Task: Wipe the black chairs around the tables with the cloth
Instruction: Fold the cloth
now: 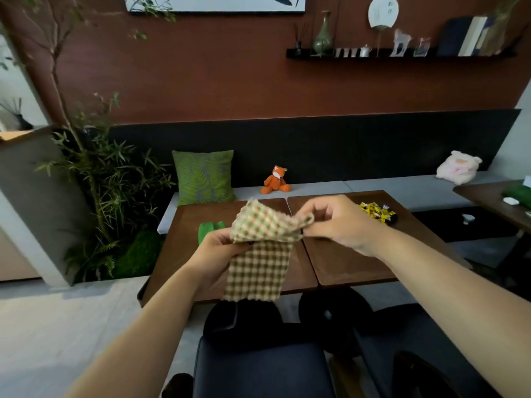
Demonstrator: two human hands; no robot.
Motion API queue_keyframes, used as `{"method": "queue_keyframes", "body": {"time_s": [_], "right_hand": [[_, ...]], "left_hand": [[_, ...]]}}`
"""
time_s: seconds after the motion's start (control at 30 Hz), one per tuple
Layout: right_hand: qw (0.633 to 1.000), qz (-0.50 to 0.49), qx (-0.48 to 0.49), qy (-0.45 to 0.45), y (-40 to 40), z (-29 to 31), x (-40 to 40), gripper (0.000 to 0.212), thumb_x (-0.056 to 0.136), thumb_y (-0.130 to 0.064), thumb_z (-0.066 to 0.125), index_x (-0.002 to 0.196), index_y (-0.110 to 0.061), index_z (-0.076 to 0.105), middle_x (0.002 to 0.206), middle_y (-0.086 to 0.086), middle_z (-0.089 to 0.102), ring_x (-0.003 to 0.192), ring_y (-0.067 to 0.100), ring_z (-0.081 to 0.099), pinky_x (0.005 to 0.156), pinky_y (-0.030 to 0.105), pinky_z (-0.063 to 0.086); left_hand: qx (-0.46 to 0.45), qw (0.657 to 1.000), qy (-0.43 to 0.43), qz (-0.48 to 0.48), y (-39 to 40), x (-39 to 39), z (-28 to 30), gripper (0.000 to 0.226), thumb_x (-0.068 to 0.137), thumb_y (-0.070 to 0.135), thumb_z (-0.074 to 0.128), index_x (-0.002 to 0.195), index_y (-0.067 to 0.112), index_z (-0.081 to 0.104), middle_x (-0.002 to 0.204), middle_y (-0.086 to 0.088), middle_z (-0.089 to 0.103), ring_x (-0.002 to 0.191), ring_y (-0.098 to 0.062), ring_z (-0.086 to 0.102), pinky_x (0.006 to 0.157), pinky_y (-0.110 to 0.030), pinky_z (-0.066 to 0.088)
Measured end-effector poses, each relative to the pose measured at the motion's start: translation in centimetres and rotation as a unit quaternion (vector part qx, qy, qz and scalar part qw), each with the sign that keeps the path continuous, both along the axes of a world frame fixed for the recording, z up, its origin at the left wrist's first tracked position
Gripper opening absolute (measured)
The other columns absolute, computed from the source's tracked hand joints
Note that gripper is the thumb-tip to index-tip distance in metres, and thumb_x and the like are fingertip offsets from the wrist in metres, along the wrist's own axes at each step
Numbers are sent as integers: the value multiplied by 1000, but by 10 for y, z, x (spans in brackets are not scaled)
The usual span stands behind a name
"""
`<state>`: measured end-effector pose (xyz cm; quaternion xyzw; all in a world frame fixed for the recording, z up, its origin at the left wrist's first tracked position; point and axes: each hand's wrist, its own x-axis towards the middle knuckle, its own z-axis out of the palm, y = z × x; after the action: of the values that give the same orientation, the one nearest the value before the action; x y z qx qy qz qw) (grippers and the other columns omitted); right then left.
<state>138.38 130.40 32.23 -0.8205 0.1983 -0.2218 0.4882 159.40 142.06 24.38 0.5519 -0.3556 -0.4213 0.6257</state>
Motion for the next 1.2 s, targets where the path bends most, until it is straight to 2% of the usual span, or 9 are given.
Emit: {"method": "queue_keyframes", "body": {"time_s": [0.17,0.23,0.3,0.4,0.57,0.73,0.87,0.97,1.2], "right_hand": [[982,109,-108,109,-7,-9,-32,49,76,15,45,87,-19,78,91,-4,75,85,3,69,77,17,53],[990,37,-126,55,-8,-14,-29,48,77,13,48,91,-21,77,89,-7,75,76,-2,66,68,12,50],[992,-44,-116,-22,-19,-19,-25,39,80,7,58,103,-21,72,101,-13,71,93,-3,65,82,16,51],[997,-74,-15,-14,-39,-28,-15,45,80,-20,75,121,-30,57,116,-18,60,105,-2,58,84,17,48],[970,-39,239,-27,-49,-66,5,8,88,-15,66,89,-18,73,93,-1,74,84,9,68,77,25,53],[972,-115,203,-41,-48,-109,30,16,92,-10,57,88,-16,72,92,3,74,91,20,68,84,36,51],[971,-170,166,-16,-54,-142,58,22,92,-10,52,91,-21,70,93,-4,73,92,12,67,79,27,51],[952,-205,227,-28,-59,-177,81,21,93,-9,52,91,-20,70,94,-2,73,94,14,67,82,32,52],[856,-325,400,49,-84,-274,117,21,88,-24,65,108,-18,65,102,-1,69,90,14,66,70,28,53]], "left_hand": [[-9,999,-17,26,-21,-20,15,30,84,-15,57,71,5,74,95,-21,73,82,-30,72,63,-32,59],[-20,1000,-17,-8,-22,-24,24,39,84,-16,55,61,10,72,101,-18,73,87,-29,72,63,-32,58],[-34,998,-33,-30,-28,-33,28,44,84,-19,53,58,11,70,107,-16,72,96,-29,71,68,-33,58],[-50,996,-48,-48,-33,-44,32,45,81,-22,52,55,11,68,106,-15,73,95,-28,71,70,-32,58],[-58,997,-34,-35,-37,-37,24,46,85,-19,47,58,12,67,112,-14,71,102,-29,69,74,-32,57],[-44,984,172,-6,-40,-17,-18,35,74,13,34,57,7,64,116,-19,69,106,-33,67,75,-40,54],[67,981,146,106,-61,0,-76,34,88,37,50,66,15,65,104,-7,72,79,-20,70,66,-33,51],[163,974,102,123,-81,9,-122,39,73,47,74,98,18,68,98,-1,74,86,-19,71,80,-42,55],[267,940,202,67,-118,47,-205,22,88,29,68,105,16,70,95,-1,76,85,-17,73,72,-32,52]]}}
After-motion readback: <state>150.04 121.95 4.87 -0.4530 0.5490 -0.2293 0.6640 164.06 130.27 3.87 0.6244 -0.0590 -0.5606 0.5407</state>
